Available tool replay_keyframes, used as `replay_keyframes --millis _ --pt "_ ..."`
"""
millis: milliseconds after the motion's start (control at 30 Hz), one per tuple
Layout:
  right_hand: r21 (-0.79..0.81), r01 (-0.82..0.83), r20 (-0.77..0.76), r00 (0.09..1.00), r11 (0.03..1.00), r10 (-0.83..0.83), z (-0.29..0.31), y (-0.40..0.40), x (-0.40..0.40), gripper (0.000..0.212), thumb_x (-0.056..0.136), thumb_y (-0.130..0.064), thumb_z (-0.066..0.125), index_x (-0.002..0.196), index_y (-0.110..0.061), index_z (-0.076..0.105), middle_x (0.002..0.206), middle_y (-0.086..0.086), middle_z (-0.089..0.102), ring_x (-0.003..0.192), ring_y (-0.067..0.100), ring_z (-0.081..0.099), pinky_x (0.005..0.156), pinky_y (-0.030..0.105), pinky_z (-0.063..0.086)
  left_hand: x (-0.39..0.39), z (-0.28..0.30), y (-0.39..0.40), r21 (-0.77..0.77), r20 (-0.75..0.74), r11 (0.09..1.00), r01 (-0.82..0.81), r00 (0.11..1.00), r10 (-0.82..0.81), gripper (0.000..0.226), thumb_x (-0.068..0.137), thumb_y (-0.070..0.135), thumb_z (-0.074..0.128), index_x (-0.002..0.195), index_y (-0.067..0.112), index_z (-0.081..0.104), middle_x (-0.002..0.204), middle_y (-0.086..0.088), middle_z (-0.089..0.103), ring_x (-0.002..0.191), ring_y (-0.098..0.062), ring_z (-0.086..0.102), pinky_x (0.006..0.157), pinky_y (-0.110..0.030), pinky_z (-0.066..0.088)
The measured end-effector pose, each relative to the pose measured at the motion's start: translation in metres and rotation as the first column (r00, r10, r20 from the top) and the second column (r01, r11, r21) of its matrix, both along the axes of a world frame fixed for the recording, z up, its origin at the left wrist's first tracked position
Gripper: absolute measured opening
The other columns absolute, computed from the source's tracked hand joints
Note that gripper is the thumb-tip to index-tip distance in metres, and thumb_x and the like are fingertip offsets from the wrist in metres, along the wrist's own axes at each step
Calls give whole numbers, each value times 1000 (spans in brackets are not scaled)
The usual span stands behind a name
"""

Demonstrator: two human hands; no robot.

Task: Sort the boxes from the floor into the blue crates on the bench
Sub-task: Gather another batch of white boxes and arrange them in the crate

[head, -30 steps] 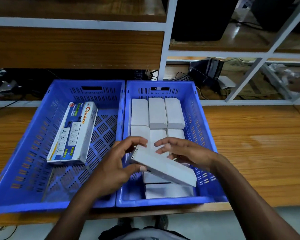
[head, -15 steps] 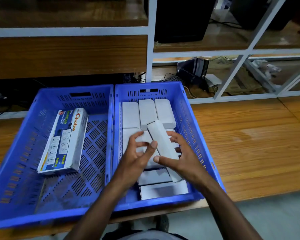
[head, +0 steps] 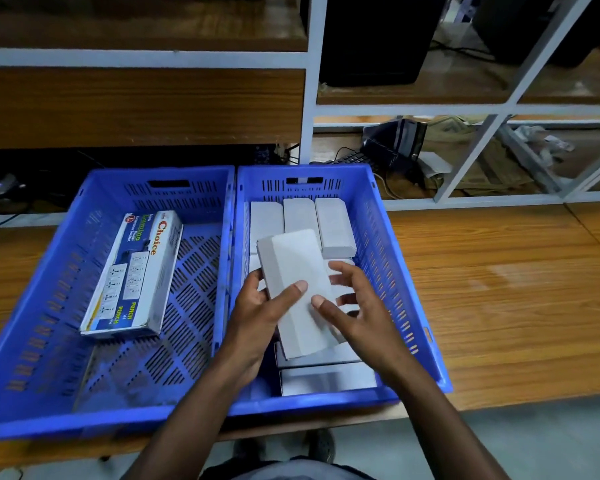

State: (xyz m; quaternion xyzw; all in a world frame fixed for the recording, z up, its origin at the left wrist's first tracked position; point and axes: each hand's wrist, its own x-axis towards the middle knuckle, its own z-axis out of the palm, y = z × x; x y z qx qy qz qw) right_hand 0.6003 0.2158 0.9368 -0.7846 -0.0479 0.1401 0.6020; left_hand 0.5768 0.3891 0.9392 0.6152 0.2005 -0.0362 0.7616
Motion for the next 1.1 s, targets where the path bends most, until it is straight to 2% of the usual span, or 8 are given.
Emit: replay_keyframes --millis 100,233,400,600,767,900,1000,1100 --pt "110 -21 -189 981 994 42 1 -1 6 54 86 -64 66 134 -47 52 121 -5 69 108 14 70 91 42 59 1 3 7 22 -26 994 109 994 -109 50 85 27 80 129 26 58 108 -1 79 96 -20 76 82 -39 61" --pt "203 80 -234 972 976 -31 8 1 16 37 95 -46 68 126 -28 63 110 0 76 96 19 73 70 30 55 1 1 11 27 -72 961 274 960 -271 70 78 34 88 136 31 50 111 -2 78 102 -23 75 95 -49 57" --pt "260 230 -302 942 938 -147 1 -5 27 35 93 -37 71 122 -18 65 108 3 78 90 22 73 73 38 56 -5 -14 14 -70 -134 956 285 947 -292 76 69 38 94 133 32 53 117 -2 76 108 -24 73 100 -47 56" --pt "399 370 -414 889 839 -195 -9 -19 30 53 84 -25 81 129 -21 54 111 6 73 79 30 72 73 43 60 -2 -21 17 -144 -91 989 -42 995 29 83 58 20 89 133 20 53 119 -10 74 101 -23 75 86 -43 61" --pt "346 144 -360 933 927 -11 -9 -32 21 58 79 -38 78 133 -26 60 126 4 73 98 19 70 84 38 51 10 -16 28 -147 -10 970 -195 981 196 69 73 21 88 133 23 54 123 -8 67 105 -18 68 83 -33 50" --pt "406 87 -456 882 910 119 1 -38 17 58 93 -65 48 123 -20 69 73 1 71 64 13 61 66 33 38 21 -10 38 -176 31 968 -181 981 189 82 66 24 92 137 21 51 123 -14 70 98 -19 72 84 -33 53" --pt "379 -43 -411 887 924 210 1 -42 19 42 82 -62 68 94 -24 79 76 7 68 65 14 60 59 27 38 28 -8 40 -179 32 969 -169 984 177 82 72 20 83 145 18 46 121 -7 70 93 -15 74 79 -30 56" --pt "408 -129 -396 867 904 303 -3 -45 21 43 75 -44 82 107 -15 73 96 15 72 74 25 68 57 25 47 36 -9 41 -155 22 975 -157 987 162 75 84 11 78 149 18 42 119 1 66 93 -13 73 75 -26 58"
